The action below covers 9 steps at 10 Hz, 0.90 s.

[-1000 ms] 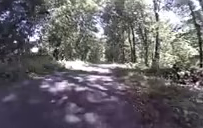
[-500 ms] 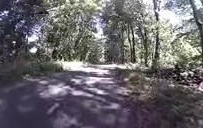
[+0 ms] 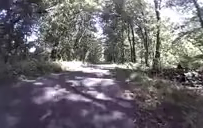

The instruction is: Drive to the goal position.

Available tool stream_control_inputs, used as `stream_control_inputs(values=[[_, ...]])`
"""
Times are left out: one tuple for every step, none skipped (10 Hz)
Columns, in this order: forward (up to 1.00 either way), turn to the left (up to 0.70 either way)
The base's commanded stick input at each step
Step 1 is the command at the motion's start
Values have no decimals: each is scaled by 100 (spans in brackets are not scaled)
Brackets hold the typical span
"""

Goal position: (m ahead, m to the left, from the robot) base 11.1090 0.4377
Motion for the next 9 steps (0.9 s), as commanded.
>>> stream_control_inputs(values=[[45, 0], [45, -17], [45, -27], [45, -13], [45, 0], [45, 0], [45, 0], [45, 0], [45, 0]])
